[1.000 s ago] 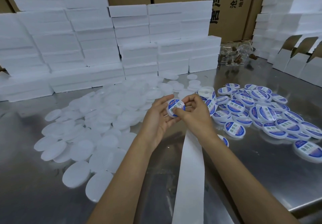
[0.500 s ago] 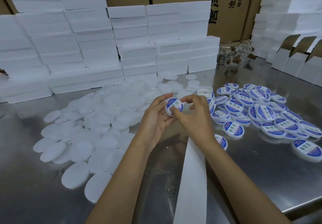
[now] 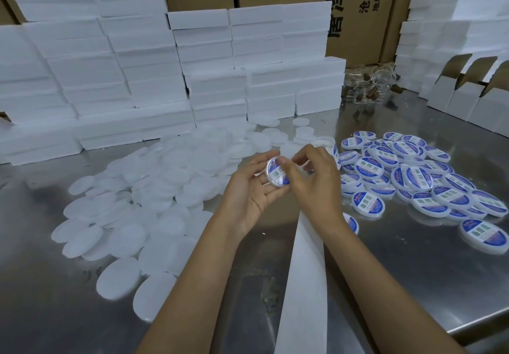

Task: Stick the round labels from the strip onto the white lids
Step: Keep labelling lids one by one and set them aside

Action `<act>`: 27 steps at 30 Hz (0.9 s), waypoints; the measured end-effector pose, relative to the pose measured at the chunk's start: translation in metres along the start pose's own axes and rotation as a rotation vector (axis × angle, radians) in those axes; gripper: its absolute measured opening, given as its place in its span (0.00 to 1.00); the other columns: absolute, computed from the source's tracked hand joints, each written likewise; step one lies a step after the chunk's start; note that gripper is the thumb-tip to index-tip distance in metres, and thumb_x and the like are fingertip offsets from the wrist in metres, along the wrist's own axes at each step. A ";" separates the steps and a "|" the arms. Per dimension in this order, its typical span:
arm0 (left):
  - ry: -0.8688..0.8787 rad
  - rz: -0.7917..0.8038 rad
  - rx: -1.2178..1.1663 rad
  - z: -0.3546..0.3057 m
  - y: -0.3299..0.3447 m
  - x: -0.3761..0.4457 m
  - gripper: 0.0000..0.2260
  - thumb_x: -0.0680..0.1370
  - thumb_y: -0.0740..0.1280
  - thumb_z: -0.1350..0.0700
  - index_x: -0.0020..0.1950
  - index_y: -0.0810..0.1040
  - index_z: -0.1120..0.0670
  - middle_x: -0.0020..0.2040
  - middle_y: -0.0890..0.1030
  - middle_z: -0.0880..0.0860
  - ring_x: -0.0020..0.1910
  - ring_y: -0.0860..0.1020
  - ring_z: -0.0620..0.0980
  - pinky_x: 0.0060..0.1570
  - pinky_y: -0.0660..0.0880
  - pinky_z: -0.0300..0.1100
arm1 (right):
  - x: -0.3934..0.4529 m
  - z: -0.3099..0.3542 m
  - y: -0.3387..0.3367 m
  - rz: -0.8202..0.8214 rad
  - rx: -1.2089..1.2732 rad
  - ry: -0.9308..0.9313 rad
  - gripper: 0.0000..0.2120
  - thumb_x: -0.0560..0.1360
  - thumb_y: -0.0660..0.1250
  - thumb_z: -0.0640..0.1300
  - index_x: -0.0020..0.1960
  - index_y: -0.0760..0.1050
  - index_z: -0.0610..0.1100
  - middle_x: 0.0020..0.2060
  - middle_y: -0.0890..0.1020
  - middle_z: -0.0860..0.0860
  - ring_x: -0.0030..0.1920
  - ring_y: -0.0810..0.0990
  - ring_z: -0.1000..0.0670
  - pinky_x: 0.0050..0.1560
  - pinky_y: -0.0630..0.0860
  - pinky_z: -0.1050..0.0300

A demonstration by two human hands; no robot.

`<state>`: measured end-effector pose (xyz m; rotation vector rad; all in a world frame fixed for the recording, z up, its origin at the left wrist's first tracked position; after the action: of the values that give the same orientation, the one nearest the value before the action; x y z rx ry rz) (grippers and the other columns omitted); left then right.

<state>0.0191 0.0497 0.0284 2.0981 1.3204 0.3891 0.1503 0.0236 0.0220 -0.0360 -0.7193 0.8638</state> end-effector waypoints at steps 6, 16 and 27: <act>0.013 -0.013 0.028 0.002 0.000 0.001 0.13 0.82 0.61 0.63 0.65 0.77 0.62 0.58 0.84 0.63 0.58 0.83 0.62 0.51 0.83 0.51 | 0.001 -0.001 -0.001 0.005 0.014 0.015 0.15 0.76 0.69 0.56 0.45 0.76 0.44 0.44 0.77 0.51 0.49 0.75 0.49 0.47 0.76 0.49; -0.020 0.002 0.093 0.004 0.002 0.000 0.13 0.81 0.66 0.59 0.64 0.79 0.62 0.61 0.82 0.64 0.58 0.83 0.61 0.54 0.82 0.51 | 0.001 0.000 -0.001 -0.019 -0.018 -0.044 0.08 0.79 0.67 0.43 0.43 0.71 0.43 0.44 0.74 0.51 0.49 0.74 0.47 0.46 0.74 0.47; 0.061 -0.072 0.061 -0.004 -0.005 0.003 0.16 0.82 0.63 0.61 0.69 0.75 0.62 0.63 0.80 0.67 0.61 0.80 0.69 0.61 0.78 0.58 | -0.004 0.007 -0.003 0.154 0.133 0.018 0.13 0.72 0.77 0.47 0.53 0.76 0.49 0.54 0.74 0.55 0.55 0.73 0.53 0.51 0.68 0.67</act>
<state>0.0152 0.0549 0.0282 2.0962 1.4563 0.3895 0.1465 0.0167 0.0259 0.0197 -0.6462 1.0562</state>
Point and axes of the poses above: each hand's wrist, its own x-axis towards the middle knuckle, its own y-axis out of the palm, z = x × y, the point moved 2 cm from there along x, towards the middle knuckle
